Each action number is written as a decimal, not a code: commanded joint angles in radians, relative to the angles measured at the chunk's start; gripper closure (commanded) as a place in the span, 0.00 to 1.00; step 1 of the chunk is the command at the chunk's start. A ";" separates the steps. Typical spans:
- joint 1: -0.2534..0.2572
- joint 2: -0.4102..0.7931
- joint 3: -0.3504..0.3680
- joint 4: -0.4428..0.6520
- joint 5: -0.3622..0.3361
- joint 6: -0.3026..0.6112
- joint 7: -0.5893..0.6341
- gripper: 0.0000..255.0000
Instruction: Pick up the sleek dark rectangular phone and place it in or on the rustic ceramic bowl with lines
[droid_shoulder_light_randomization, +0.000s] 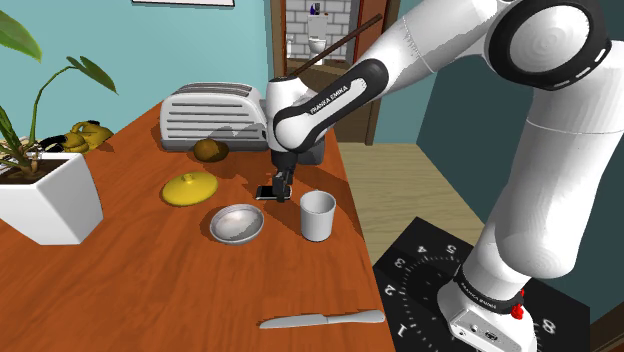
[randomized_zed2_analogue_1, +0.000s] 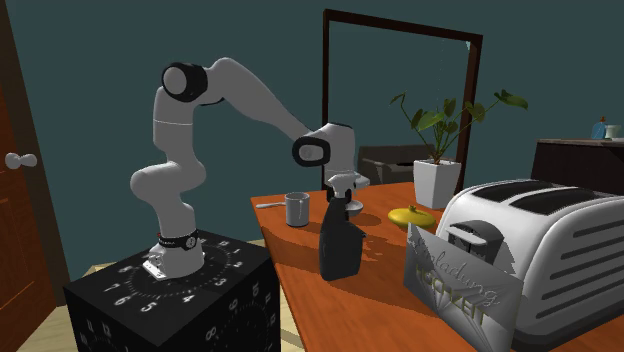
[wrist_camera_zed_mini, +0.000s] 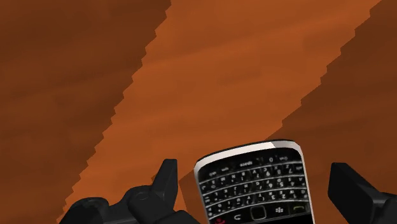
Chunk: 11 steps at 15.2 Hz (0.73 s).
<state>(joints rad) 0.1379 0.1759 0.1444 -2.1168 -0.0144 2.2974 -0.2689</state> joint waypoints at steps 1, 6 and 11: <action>0.000 0.001 0.000 0.000 0.000 0.001 0.000 0.00; 0.000 0.000 0.000 0.000 0.000 0.001 0.000 1.00; 0.000 0.001 0.000 0.000 0.000 0.001 0.000 1.00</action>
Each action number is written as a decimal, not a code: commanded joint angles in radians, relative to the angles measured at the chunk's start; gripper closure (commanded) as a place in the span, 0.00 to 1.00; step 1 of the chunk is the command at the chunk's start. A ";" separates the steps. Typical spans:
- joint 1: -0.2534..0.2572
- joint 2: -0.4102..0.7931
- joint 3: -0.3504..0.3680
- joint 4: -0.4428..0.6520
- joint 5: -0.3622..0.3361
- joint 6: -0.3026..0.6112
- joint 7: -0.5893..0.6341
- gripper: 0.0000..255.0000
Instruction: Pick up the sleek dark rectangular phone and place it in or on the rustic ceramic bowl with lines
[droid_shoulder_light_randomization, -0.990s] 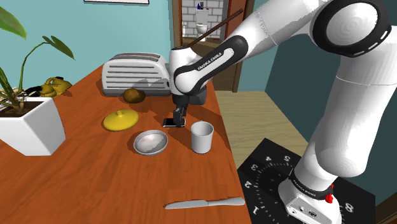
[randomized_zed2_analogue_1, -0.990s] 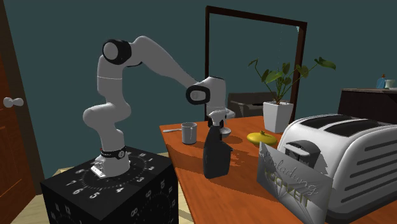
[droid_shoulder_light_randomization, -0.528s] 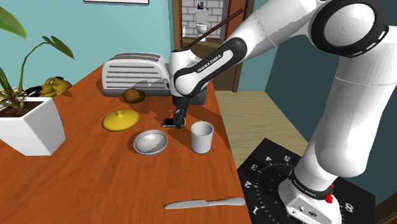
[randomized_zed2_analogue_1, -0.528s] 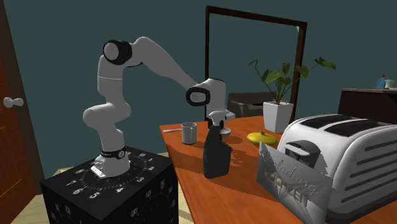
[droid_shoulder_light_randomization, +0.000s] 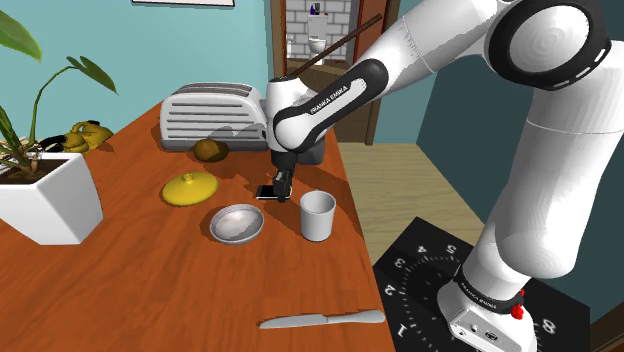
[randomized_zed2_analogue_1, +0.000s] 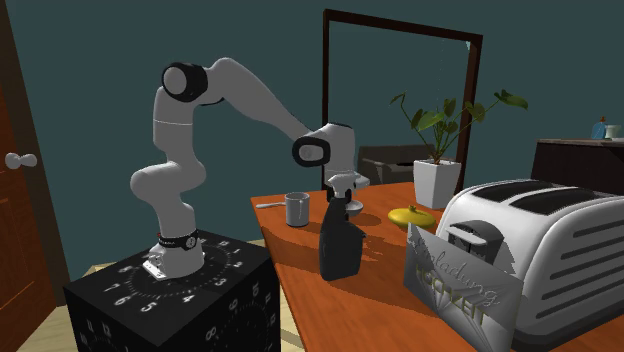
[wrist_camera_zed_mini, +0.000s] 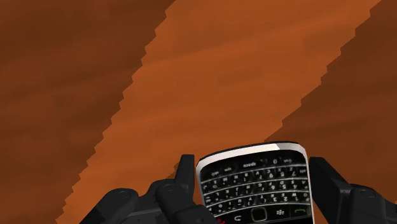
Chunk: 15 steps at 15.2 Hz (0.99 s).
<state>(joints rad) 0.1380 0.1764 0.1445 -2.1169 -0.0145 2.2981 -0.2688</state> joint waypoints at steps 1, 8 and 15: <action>0.000 0.000 0.000 0.000 0.000 0.000 0.000 1.00; -0.002 -0.038 0.001 0.025 0.007 -0.062 -0.004 1.00; -0.003 -0.082 0.002 0.068 0.015 -0.149 -0.009 1.00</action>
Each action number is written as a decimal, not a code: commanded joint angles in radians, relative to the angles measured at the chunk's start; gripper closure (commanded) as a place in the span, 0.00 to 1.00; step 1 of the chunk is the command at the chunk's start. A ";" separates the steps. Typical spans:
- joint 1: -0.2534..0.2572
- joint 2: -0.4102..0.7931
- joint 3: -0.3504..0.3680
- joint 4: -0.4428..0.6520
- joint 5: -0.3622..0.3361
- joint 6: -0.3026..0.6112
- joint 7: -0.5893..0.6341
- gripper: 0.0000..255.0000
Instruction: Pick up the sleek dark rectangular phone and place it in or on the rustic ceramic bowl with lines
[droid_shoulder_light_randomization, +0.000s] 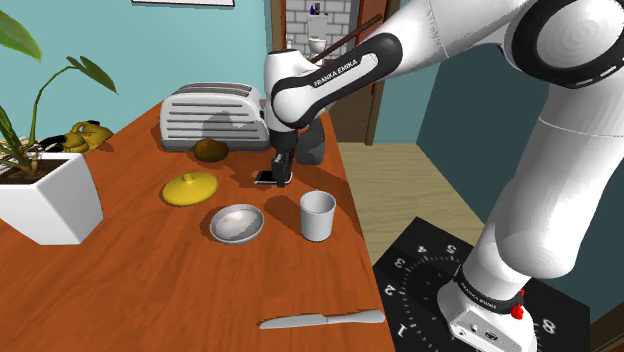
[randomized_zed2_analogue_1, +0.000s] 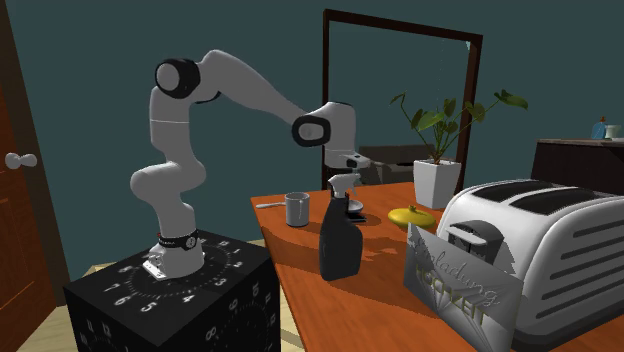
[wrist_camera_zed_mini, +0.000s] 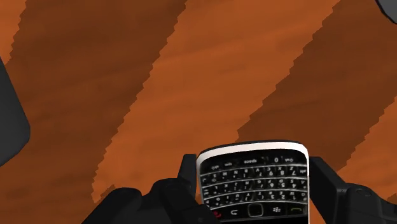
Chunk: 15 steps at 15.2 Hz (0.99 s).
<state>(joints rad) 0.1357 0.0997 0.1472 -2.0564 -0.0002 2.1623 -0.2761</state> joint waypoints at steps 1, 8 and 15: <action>-0.001 -0.011 0.000 0.014 0.002 -0.026 -0.002 1.00; -0.002 -0.046 0.000 0.070 0.008 -0.115 -0.005 1.00; 0.034 -0.067 0.033 0.093 0.009 -0.158 0.064 1.00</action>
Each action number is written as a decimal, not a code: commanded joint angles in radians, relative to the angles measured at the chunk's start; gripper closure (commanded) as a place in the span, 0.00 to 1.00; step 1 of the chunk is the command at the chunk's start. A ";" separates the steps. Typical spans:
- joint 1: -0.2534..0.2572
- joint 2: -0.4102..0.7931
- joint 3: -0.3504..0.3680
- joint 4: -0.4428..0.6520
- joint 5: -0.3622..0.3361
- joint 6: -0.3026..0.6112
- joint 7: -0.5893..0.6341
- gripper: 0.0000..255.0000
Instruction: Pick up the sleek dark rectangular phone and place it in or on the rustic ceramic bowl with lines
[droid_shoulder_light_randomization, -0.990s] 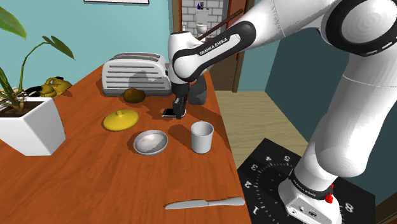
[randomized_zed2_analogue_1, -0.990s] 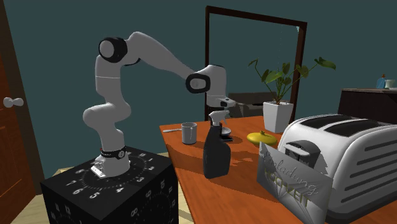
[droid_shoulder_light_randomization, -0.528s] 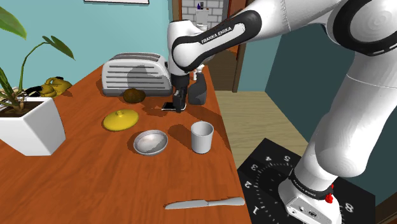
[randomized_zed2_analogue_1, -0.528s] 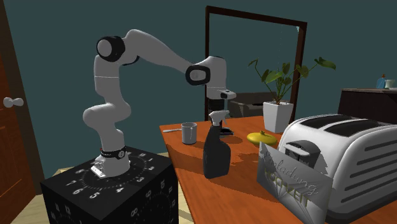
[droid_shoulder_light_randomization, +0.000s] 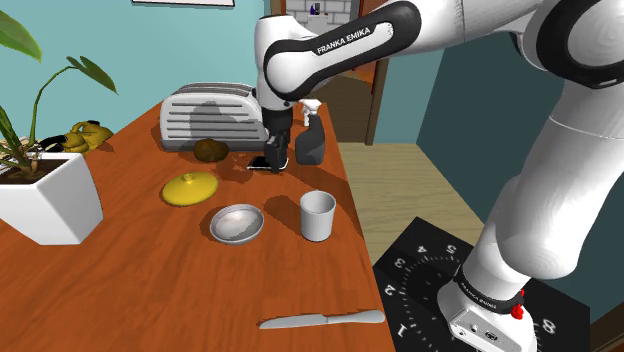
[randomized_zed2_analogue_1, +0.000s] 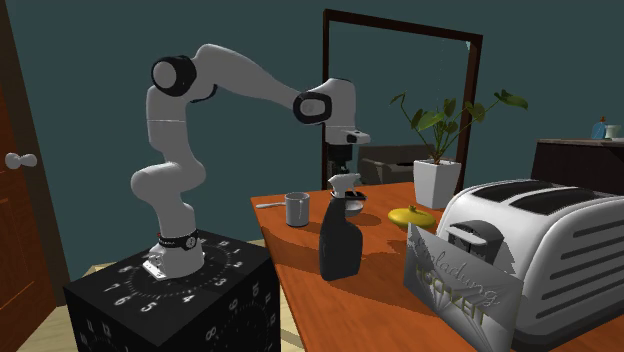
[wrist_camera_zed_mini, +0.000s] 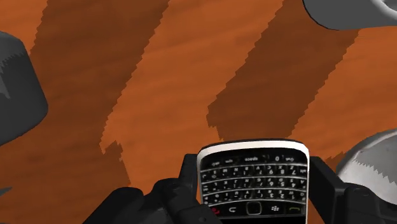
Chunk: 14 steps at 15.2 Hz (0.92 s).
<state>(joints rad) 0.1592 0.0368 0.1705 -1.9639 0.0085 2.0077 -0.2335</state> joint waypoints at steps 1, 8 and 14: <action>0.023 -0.005 0.021 0.001 0.000 -0.005 0.045 1.00; 0.108 0.016 0.101 0.033 -0.011 -0.016 0.214 1.00; 0.142 0.050 0.128 0.022 -0.024 0.028 0.280 1.00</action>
<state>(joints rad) 0.2993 0.0843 0.2973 -1.9298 -0.0144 2.0209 0.0426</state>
